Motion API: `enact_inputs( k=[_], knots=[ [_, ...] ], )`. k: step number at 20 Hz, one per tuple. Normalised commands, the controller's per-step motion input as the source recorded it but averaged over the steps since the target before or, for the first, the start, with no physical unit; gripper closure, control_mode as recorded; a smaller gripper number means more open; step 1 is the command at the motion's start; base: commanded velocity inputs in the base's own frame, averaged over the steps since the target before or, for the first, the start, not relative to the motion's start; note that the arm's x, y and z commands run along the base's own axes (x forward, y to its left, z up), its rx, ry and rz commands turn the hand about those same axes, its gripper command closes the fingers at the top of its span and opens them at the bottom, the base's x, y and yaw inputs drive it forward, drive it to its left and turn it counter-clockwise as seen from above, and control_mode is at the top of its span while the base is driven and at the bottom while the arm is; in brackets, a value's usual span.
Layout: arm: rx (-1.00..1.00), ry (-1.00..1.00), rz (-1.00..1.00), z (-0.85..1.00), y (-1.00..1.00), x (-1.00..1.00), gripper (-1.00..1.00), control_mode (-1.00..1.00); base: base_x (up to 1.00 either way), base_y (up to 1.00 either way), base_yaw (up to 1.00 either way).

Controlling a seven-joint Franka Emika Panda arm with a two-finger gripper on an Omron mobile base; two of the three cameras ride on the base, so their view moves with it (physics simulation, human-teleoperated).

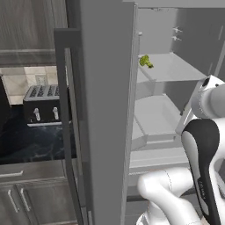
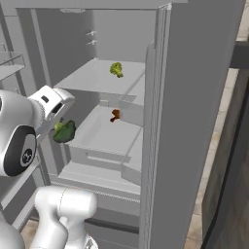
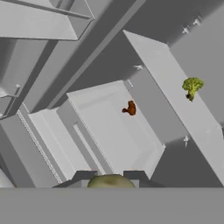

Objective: Transport the fish and broccoli to the fridge. Place the fish on the rack containing meat and place the broccoli on the rack containing the vegetable, ensuring meats and vegetables are on different racks.

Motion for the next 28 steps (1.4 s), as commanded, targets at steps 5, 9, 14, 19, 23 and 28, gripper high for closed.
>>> enact_inputs(
  k=[5, 9, 14, 19, 23, 28],
  knots=[
    [0.00, 0.00, 0.00, 0.00, 0.00, 0.00, 1.00, 1.00, 0.00, -0.19, 0.10],
    [0.00, 0.00, 0.03, 0.06, -0.01, 0.00, 1.00, -1.00, 0.00, -0.04, 0.04],
    [0.00, -0.04, 0.01, 0.36, -0.05, 0.00, 1.00, -1.00, 0.00, 0.00, 0.00],
    [0.00, -0.07, 0.00, 0.45, -0.02, 0.08, 1.00, -1.00, 0.00, 0.00, 0.00],
    [0.00, -0.08, 0.05, 0.23, -0.21, 0.29, 1.00, -1.00, 0.00, 0.00, 0.00],
    [0.00, -0.14, 0.12, 0.02, -0.18, 0.35, 1.00, -1.00, 0.00, 0.00, 0.00]
  ],
)
